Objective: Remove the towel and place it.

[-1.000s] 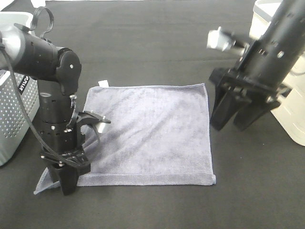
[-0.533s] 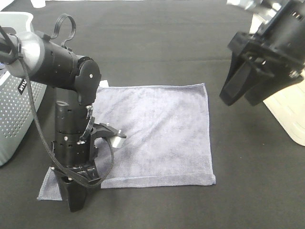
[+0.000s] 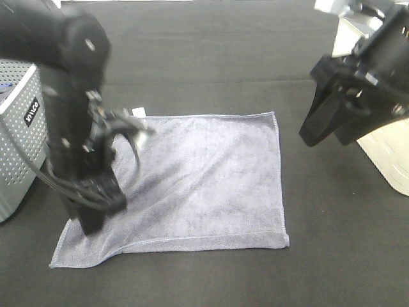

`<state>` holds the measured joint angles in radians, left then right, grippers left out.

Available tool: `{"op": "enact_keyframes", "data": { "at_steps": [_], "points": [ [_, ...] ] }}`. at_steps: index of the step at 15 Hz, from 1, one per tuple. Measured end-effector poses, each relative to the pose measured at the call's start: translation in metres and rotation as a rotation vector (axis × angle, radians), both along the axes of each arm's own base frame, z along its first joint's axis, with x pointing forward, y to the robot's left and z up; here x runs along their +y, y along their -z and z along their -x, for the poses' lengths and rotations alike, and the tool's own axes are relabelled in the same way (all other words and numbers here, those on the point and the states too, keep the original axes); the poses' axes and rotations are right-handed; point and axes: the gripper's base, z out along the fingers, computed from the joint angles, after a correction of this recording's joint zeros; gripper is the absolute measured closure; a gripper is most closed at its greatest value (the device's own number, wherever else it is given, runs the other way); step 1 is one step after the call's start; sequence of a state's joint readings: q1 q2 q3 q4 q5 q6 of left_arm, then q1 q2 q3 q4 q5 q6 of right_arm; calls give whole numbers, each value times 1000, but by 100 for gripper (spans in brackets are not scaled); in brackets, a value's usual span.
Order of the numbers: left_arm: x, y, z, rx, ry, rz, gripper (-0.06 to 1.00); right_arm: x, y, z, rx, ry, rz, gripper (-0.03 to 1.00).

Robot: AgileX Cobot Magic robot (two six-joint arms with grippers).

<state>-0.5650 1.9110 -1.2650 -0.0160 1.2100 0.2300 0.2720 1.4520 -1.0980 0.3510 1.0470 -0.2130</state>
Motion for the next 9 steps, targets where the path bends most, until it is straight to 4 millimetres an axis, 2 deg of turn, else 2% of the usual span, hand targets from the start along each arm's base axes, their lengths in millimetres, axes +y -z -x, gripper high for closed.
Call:
{"op": "enact_keyframes", "data": {
  "at_steps": [2, 4, 7, 9],
  "points": [
    [8, -28, 1, -103, -16, -9, 56, -3, 25, 1, -52, 42, 5, 38],
    [18, -46, 0, -163, -50, 1, 56, -1, 47, 2, -142, 49, 31, 38],
    [32, -62, -9, -214, -125, 16, 56, 36, 61, 8, -257, -92, 69, 38],
    [36, -63, -12, -222, -149, 15, 56, 46, 83, 3, -231, -103, 132, 38]
  ]
}}
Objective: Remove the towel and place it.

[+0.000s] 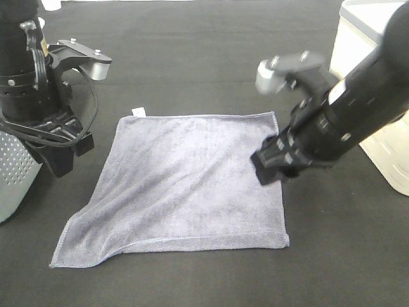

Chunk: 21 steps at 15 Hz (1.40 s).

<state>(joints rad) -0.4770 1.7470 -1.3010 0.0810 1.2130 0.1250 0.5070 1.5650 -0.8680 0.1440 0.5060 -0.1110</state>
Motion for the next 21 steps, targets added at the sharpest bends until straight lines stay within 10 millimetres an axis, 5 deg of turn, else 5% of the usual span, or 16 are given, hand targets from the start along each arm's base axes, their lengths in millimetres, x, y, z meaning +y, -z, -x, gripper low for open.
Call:
{"op": "enact_keyframes", "data": {
  "at_steps": [4, 9, 13, 21],
  "points": [
    [0, 0, 0, -1, -2, 1, 56, 5, 49, -14, 56, 18, 68, 38],
    [0, 0, 0, -2, 0, -1, 56, 6, 75, -20, 59, 15, 87, 38],
    [0, 0, 0, -3, 2, -3, 56, -3, 91, -3, 114, 12, 121, 38],
    [1, 0, -1, -5, 8, -8, 56, -31, 76, 49, 172, 31, 134, 38]
  ]
}}
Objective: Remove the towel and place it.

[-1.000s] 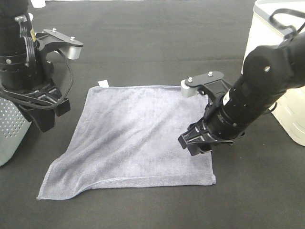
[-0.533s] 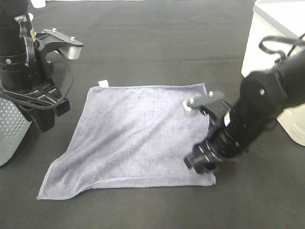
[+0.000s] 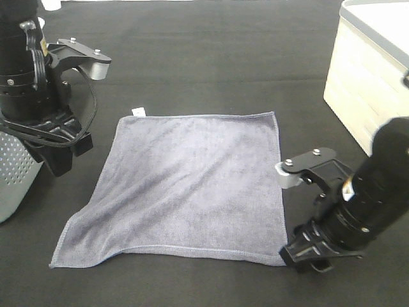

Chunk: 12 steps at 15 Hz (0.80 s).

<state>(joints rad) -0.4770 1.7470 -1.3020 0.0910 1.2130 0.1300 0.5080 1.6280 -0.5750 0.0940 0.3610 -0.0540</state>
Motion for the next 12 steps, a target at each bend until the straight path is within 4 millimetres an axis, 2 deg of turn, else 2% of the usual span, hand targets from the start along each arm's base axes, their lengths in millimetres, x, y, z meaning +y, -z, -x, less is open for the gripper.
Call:
{"op": "enact_keyframes", "data": {
  "at_steps": [3, 5, 8, 10, 12],
  "points": [
    [0, 0, 0, 0, 0, 0, 56, -2, -16, 4, -69, 7, -39, 38],
    [0, 0, 0, 2, -1, 1, 56, 6, -22, -11, -125, 10, -68, 38],
    [-1, 0, 1, 9, -5, 11, 56, 16, -9, -29, -99, 11, -52, 38],
    [-1, 0, 1, 9, -5, 11, 56, 18, 10, -28, -34, 0, -16, 38],
    [-1, 0, 1, 9, -5, 11, 56, 31, 16, -21, -18, -62, -2, 39]
  ]
}}
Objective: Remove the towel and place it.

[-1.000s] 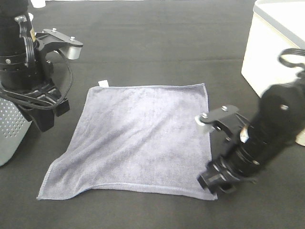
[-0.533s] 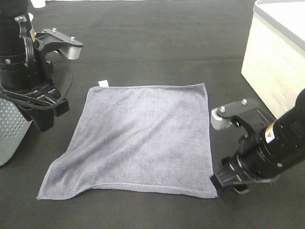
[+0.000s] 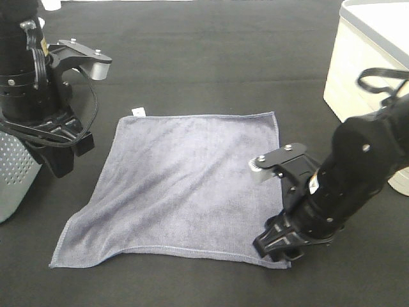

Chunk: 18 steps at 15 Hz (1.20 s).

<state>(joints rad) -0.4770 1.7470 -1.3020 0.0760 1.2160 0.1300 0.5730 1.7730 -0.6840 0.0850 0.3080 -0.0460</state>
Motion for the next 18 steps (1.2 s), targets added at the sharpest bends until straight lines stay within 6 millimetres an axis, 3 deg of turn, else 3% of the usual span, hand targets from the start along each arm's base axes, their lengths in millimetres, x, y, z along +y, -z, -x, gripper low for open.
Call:
{"op": "enact_keyframes", "data": {
  "at_steps": [3, 6, 13, 16, 17, 18],
  "points": [
    [0, 0, 0, 1, 0, 0, 56, 24, 0, 16, -3, -94, -3, 39],
    [0, 0, 0, 0, 1, -3, 56, 33, 1, 28, 25, -130, 15, 39],
    [0, 0, 0, 0, 2, -3, 56, 22, -3, 36, 97, -88, 115, 39],
    [0, 0, 0, 0, 2, -3, 56, 13, -21, 35, 36, -64, 169, 39],
    [0, 0, 0, 0, 2, -3, 56, 10, -37, 35, -15, -94, 154, 40],
    [0, 0, 0, 0, 2, -3, 56, 10, -37, 35, -15, -94, 154, 40]
  ]
}}
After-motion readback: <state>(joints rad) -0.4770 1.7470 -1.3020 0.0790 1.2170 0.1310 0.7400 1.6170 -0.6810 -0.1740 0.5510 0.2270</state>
